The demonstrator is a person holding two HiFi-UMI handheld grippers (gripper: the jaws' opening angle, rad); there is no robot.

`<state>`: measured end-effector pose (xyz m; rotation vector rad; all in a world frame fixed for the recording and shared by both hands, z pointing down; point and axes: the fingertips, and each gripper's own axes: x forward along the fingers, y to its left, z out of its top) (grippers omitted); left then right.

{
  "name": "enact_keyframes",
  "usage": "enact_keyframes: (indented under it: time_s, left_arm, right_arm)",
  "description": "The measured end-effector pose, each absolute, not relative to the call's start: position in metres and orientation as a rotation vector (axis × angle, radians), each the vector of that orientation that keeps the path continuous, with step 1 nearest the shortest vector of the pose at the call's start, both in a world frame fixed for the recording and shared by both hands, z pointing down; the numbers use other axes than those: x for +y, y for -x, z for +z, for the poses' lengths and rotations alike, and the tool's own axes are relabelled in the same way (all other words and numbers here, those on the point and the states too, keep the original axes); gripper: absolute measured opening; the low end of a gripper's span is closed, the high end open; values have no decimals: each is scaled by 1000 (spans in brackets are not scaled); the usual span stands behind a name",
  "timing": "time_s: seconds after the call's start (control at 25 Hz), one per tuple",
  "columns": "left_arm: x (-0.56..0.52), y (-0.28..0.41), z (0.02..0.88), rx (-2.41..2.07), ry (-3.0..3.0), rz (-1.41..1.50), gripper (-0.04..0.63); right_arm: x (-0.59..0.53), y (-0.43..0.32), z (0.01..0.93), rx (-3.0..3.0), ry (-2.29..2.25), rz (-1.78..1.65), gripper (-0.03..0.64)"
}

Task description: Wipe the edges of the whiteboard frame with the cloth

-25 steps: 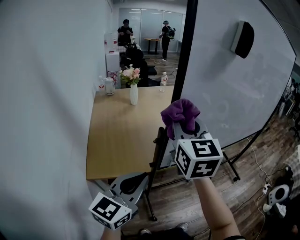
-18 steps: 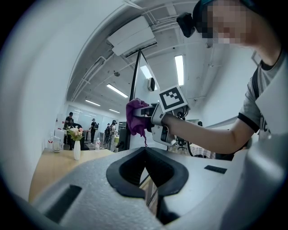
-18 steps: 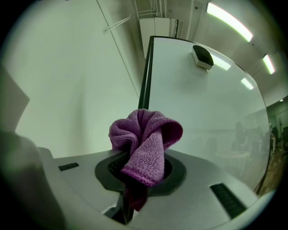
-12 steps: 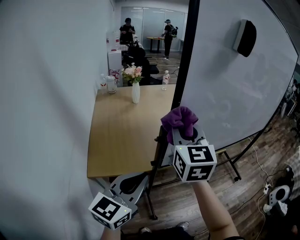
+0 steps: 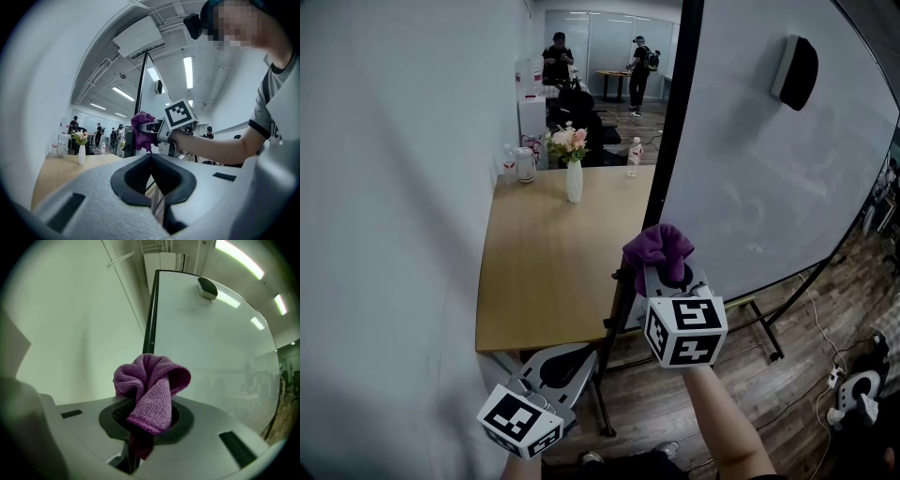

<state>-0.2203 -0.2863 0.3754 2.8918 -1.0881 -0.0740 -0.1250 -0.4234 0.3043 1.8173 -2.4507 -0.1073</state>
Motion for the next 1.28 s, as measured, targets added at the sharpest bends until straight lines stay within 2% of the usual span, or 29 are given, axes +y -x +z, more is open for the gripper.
enact_keyframes:
  time_s: [1.28]
  left_arm:
    - [-288,226,397,-1090,-2841,-32,17]
  right_arm:
    - [-425,125,372,-2377,-1802,-19,60]
